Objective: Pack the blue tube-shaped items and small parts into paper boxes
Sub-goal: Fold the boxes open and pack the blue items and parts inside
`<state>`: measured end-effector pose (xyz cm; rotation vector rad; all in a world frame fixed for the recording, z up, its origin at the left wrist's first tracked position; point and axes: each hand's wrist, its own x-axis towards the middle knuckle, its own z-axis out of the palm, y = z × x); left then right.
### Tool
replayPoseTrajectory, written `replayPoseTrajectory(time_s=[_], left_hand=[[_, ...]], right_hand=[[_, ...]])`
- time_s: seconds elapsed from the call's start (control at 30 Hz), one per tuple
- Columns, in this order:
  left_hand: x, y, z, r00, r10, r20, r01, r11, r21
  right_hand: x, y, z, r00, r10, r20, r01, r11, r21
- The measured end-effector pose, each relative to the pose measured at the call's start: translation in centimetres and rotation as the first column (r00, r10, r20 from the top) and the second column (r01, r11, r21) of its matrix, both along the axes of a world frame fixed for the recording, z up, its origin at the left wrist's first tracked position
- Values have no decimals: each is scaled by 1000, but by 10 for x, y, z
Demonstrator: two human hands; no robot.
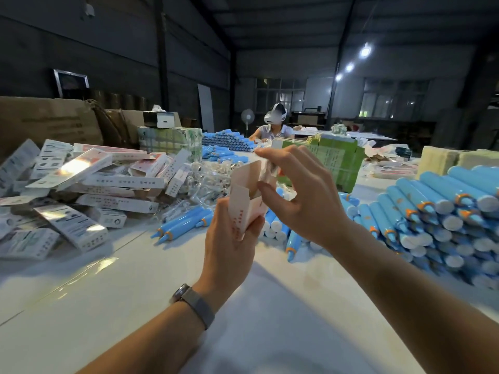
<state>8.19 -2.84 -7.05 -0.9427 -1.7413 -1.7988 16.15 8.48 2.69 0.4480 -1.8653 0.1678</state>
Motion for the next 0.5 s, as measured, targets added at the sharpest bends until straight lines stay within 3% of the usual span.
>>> replayPoseTrajectory(time_s=[0.13,0.27,0.5], left_hand=[[-1,-1,-2,999,-46,11,46,999,6],[0,-2,1,999,-52,15,52,999,14],[0,-5,6,994,-97,42,99,994,-39]], right_hand=[[0,1,-4,998,13,63,-6,993,-115],[-4,4,-4,998,4,64,0,999,-53],[0,5,-7,960,63,274,-41,996,-84]])
